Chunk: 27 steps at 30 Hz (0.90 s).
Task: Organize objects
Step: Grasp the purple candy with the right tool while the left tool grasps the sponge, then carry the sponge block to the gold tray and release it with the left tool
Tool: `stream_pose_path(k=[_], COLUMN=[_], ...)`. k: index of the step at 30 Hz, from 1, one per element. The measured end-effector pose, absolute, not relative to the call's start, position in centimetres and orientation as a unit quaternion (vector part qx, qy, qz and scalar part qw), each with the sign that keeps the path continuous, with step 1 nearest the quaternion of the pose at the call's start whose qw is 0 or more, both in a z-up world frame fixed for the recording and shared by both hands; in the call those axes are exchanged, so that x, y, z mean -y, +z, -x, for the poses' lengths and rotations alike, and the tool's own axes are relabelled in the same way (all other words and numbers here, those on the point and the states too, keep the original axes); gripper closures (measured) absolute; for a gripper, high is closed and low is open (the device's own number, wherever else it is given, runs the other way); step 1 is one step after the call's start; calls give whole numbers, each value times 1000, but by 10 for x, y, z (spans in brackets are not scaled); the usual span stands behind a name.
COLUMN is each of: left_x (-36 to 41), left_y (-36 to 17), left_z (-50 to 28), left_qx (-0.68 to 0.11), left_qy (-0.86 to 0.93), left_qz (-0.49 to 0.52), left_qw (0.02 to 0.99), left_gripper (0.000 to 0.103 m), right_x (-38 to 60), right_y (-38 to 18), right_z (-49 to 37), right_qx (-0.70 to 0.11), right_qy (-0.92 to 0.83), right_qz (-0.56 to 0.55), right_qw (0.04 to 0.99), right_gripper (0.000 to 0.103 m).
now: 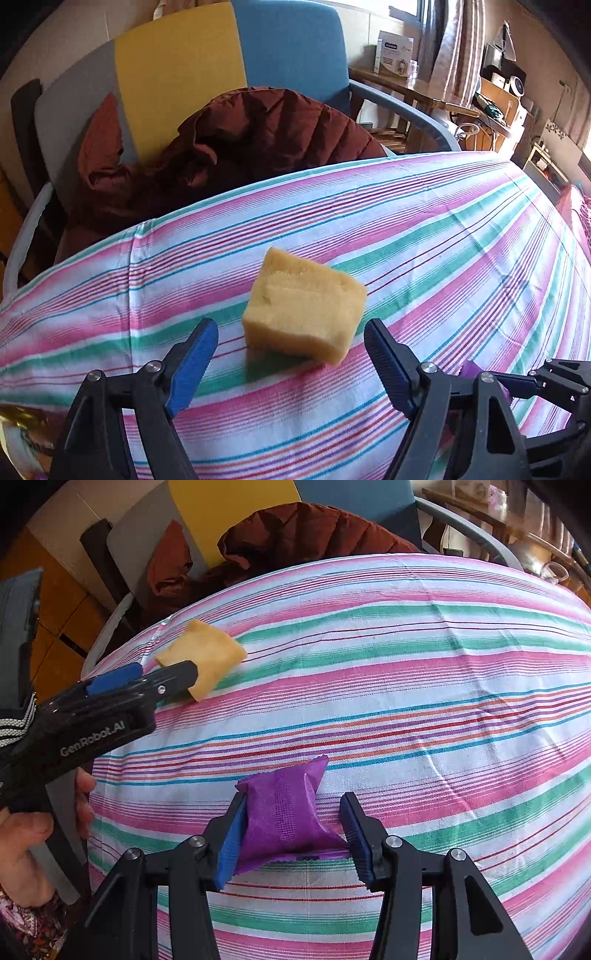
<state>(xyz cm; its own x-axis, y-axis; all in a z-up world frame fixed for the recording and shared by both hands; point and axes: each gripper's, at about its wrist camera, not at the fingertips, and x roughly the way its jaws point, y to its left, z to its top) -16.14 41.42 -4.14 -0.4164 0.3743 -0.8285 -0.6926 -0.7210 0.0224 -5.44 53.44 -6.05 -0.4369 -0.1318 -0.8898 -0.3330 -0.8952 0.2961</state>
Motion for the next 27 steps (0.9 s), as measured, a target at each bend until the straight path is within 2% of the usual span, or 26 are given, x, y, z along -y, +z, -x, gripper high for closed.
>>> stream_pose_path(k=[12, 13, 18, 27], left_x=[-436, -435, -426, -426], left_y=[-63, -63, -67, -70], left_z=[166, 166, 166, 159], left_qx=[-195, -192, -158, -170], left_qy=[821, 826, 840, 848], left_qz=[425, 420, 408, 392], left_qw=[328, 324, 320, 313], left_gripper=[20, 25, 29, 31], right_x=[-532, -532, -534, -533], right_y=[-61, -61, -61, -61], right_z=[57, 57, 56, 55], right_qx=[-218, -218, -215, -207], right_qy=[819, 819, 819, 821], right_qz=[528, 528, 528, 528], right_qw=[62, 62, 61, 63], right_gripper=[50, 50, 50, 49])
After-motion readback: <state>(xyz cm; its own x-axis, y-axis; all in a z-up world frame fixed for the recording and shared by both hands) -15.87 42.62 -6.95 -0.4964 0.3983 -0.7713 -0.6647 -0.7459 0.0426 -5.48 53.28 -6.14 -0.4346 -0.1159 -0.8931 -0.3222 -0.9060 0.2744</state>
